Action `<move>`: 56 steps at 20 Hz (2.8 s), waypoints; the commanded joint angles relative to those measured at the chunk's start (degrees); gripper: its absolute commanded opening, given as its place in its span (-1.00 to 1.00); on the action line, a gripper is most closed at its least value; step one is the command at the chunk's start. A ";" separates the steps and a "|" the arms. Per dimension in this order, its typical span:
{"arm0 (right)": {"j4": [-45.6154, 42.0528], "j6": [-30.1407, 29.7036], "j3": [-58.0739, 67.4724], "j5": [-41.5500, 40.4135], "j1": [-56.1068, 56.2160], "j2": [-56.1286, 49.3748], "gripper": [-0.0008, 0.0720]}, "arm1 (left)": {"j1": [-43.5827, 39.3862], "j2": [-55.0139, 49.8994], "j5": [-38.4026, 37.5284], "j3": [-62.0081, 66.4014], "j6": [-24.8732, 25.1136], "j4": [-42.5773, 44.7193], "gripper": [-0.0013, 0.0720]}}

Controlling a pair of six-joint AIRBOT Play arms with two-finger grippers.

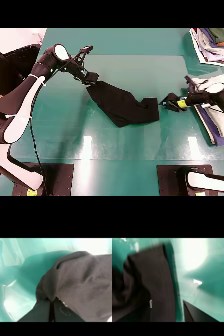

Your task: Fold the shirts.

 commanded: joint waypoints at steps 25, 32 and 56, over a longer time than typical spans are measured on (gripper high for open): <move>1.99 -1.05 41.59 9.46 -7.41 29.18 -0.94 | 0.04 47.04 -0.70 6.38 -6.34 12.74 -0.89; 0.28 2.89 28.00 13.62 -4.83 28.13 -0.94 | -0.57 42.27 -7.30 -9.77 -8.61 12.59 -0.89; -8.31 4.83 9.99 10.91 3.30 19.71 -0.94 | 13.75 31.54 6.38 -35.69 -4.68 11.15 0.51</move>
